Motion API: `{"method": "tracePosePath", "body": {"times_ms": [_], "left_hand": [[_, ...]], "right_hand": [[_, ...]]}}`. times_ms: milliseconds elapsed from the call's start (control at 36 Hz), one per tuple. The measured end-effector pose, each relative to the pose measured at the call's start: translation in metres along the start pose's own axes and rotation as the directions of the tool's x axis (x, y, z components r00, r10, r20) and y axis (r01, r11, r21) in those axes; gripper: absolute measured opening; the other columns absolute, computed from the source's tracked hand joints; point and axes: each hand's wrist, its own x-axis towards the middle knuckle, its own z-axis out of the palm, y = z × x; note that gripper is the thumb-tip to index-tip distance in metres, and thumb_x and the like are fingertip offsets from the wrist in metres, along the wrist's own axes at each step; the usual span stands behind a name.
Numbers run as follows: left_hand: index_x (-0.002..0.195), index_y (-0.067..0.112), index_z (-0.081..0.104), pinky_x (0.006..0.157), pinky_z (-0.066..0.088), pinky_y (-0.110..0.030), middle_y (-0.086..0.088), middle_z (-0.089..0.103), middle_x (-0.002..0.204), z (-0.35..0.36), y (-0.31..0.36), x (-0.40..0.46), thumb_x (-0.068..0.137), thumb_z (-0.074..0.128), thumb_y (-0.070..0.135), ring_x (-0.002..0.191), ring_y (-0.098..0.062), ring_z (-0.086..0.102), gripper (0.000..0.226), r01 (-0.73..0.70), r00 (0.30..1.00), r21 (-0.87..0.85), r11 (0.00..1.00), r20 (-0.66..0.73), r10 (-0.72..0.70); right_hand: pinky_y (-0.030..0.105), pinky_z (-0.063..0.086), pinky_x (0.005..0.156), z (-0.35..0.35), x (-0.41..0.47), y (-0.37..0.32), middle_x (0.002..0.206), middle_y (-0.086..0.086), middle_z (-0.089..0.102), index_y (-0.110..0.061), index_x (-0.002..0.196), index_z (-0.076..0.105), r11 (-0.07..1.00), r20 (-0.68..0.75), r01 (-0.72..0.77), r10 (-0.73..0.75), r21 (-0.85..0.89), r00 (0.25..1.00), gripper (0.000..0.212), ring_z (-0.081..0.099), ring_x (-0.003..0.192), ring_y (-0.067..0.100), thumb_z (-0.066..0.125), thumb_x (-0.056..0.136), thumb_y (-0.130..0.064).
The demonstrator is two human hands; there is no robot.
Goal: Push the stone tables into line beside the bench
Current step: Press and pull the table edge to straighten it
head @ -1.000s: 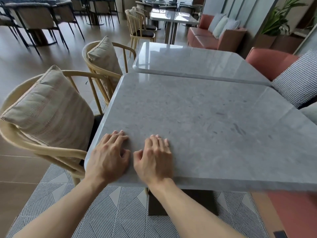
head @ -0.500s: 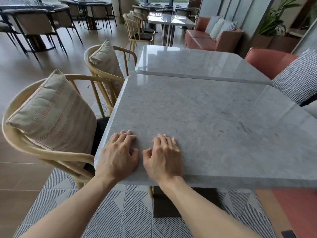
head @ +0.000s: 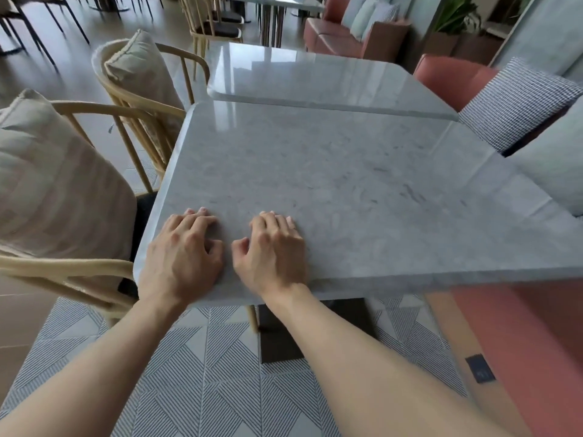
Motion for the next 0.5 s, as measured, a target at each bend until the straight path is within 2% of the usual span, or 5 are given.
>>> {"method": "tracePosePath", "body": {"times_ms": [167, 306, 389, 444, 500], "left_hand": [[0.124, 0.013, 0.066, 0.112, 0.038, -0.043, -0.004, 0.059, 0.141, 0.007, -0.001, 0.0, 0.089, 0.055, 0.019, 0.138, -0.021, 0.045, 0.037, 0.009, 0.999, -0.046, 0.999, -0.052, -0.012], [0.107, 0.021, 0.068, 0.092, 0.052, -0.052, -0.006, 0.066, 0.129, 0.009, -0.001, -0.005, 0.083, 0.044, 0.033, 0.122, -0.03, 0.057, 0.036, 0.1, 0.968, -0.025, 0.995, -0.229, -0.103], [0.107, 0.025, 0.062, 0.09, 0.054, -0.051, -0.004, 0.069, 0.124, 0.02, -0.005, -0.007, 0.082, 0.043, 0.033, 0.114, -0.029, 0.06, 0.032, 0.157, 0.935, -0.018, 0.987, -0.319, -0.154], [0.11, 0.023, 0.062, 0.091, 0.054, -0.051, -0.007, 0.068, 0.124, 0.025, -0.005, -0.007, 0.084, 0.039, 0.033, 0.114, -0.031, 0.062, 0.037, 0.226, 0.932, 0.014, 0.974, -0.294, -0.212], [0.116, 0.009, 0.065, 0.096, 0.049, -0.056, -0.022, 0.064, 0.126, 0.031, 0.003, -0.011, 0.085, 0.033, 0.034, 0.116, -0.039, 0.06, 0.051, 0.275, 0.944, 0.061, 0.96, -0.207, -0.257]], "right_hand": [[0.048, 0.039, 0.102, 0.002, 0.001, 0.002, 0.104, 0.015, 0.066, -0.006, 0.096, 0.064, 1.0, -0.005, 0.025, -0.025, -0.011, 1.0, 0.033, 0.057, 0.103, 0.033, 0.043, 0.082, -0.027], [0.05, 0.037, 0.106, 0.005, 0.002, 0.003, 0.109, 0.016, 0.065, -0.006, 0.101, 0.063, 0.998, 0.014, 0.053, -0.052, -0.042, 0.999, 0.041, 0.054, 0.109, 0.034, 0.037, 0.081, -0.031], [0.052, 0.034, 0.109, 0.006, 0.004, 0.006, 0.111, 0.016, 0.064, -0.005, 0.105, 0.063, 0.998, 0.04, 0.054, -0.054, -0.015, 0.998, 0.043, 0.052, 0.111, 0.035, 0.042, 0.081, -0.034], [0.054, 0.031, 0.111, 0.005, 0.003, 0.008, 0.115, 0.019, 0.063, -0.003, 0.108, 0.063, 0.998, 0.065, 0.06, -0.062, 0.021, 0.996, 0.045, 0.051, 0.114, 0.037, 0.045, 0.08, -0.035], [0.053, 0.026, 0.114, 0.002, -0.001, 0.015, 0.124, 0.021, 0.06, -0.001, 0.111, 0.063, 0.991, 0.089, 0.097, -0.105, 0.09, 0.99, 0.047, 0.047, 0.122, 0.038, 0.049, 0.08, -0.033]]}}
